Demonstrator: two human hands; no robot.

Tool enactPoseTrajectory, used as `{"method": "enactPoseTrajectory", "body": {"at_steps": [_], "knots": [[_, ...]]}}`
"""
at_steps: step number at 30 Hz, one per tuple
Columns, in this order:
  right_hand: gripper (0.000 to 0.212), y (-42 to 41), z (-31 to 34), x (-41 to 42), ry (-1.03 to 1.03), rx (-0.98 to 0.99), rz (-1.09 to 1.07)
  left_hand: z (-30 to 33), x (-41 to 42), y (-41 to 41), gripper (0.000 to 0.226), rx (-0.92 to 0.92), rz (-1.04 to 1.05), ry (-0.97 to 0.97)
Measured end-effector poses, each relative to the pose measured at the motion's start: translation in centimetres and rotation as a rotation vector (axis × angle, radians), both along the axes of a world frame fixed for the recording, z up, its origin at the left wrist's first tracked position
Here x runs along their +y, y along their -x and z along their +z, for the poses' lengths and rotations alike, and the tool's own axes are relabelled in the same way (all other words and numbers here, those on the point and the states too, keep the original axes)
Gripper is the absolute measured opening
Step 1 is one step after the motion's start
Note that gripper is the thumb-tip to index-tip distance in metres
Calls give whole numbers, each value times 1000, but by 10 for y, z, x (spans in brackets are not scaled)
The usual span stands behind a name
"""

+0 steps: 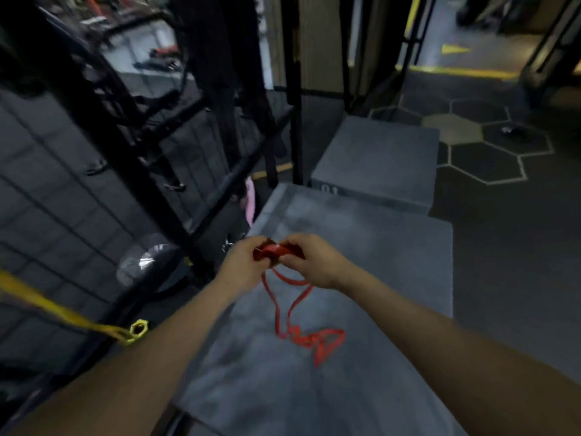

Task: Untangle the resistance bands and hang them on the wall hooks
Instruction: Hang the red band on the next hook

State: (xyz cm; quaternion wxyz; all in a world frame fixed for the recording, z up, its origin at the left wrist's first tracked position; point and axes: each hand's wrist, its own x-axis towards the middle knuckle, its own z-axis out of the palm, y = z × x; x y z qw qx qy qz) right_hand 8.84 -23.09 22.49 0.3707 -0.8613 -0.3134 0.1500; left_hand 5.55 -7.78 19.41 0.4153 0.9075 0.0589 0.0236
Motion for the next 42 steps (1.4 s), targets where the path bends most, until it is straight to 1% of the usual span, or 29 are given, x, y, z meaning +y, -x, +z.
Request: {"method": "enactPoseTrajectory", "body": {"at_steps": [4,6,8,9,11,14,16,17,18,19,21,22,25,26,27,28,30,31,33,36,39,41,42], "knots": [[12,12,61,36,-34,-5,23,68,38,37,14,-72,115,-12],[19,18,89,52,-68,-5,60,93,54,50,15,-114,173,-75],[31,24,118,66,-134,-5,85,116,69,62,20,-158,213,-130],[31,26,132,71,-178,9,84,128,77,67,22,-167,240,-120],[20,26,157,81,-275,61,51,149,93,78,24,-166,288,-72],[9,18,188,99,-367,61,-1,175,117,92,22,-111,248,-32],[11,16,207,110,-421,45,-23,190,128,100,22,-13,163,71],[14,15,216,115,-442,38,-22,195,135,102,26,36,102,17],[16,14,223,119,-453,32,-13,201,139,103,35,88,29,-77],[18,15,231,123,-454,20,2,207,142,103,45,147,-39,-126],[21,17,243,130,-466,-3,33,216,148,98,57,220,-81,-155],[22,18,248,133,-482,-4,46,219,149,92,57,180,-66,-134],[23,21,262,140,-475,-8,99,232,153,77,54,-101,90,35],[22,23,266,143,-463,-11,119,238,153,74,56,-174,110,99],[19,25,269,147,-461,-10,135,245,152,71,54,-198,111,140],[15,26,272,151,-471,-10,144,251,150,69,45,-188,82,132],[11,27,277,157,-491,-30,152,253,150,67,19,-101,24,77],[11,27,279,159,-494,-47,147,251,152,66,13,-70,19,74],[12,27,285,160,-539,-52,106,245,161,67,12,-46,38,84],[12,25,290,162,-640,-25,4,238,177,74,3,-30,63,98],[13,23,293,167,-731,-13,-76,237,188,80,8,-5,60,82],[17,20,291,170,-745,-23,-124,244,190,85,11,-44,73,164],[17,18,289,170,-735,-31,-154,250,190,86,13,-92,76,228]]}}
